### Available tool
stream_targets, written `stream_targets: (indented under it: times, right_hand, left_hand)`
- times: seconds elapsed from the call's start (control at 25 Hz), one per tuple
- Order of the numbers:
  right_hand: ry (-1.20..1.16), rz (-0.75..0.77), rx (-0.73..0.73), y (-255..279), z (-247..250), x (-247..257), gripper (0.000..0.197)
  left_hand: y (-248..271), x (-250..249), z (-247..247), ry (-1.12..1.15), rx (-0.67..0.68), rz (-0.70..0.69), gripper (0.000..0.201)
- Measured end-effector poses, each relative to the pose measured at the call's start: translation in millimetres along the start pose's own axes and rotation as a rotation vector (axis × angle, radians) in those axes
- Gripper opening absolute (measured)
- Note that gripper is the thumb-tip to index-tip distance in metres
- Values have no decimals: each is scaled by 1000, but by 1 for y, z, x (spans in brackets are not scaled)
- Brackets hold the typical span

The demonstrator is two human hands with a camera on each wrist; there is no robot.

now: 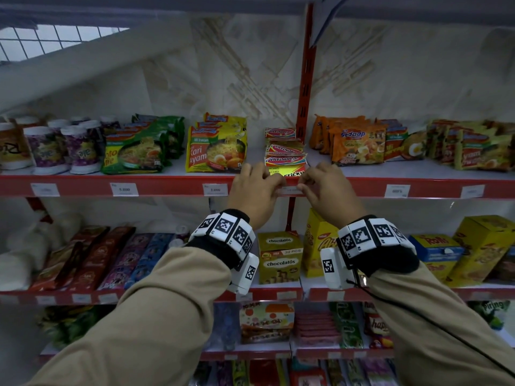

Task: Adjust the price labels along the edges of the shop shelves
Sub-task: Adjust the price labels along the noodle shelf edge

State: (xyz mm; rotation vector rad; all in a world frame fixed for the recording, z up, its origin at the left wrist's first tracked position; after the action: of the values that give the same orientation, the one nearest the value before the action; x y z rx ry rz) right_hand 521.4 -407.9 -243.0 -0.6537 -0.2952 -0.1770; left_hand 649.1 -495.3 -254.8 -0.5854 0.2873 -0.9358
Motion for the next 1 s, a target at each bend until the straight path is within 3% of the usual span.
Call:
stream_targets:
  times: [0.56,1.0]
  right_hand:
    - [-6,24,-29,6,-2,-3,11]
    - [-10,75,-45,15,4,-11,19]
  left_hand:
    - [1,-2,-2,-3,-23,14,20]
    - [9,-7,-1,-2,-86,87,30]
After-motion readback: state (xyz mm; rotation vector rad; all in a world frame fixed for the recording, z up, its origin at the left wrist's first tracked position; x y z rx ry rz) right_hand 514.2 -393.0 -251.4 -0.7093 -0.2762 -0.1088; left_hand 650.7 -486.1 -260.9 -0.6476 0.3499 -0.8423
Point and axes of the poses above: each hand's wrist, its own y-axis away from the middle knuckle, its own z-axis out of the back of the hand, x = y × z, the point moved 5 cm from there along -y, towards the middle knuckle, and after that the axes turned 7 degrees about -y, right-handed, at the moved point
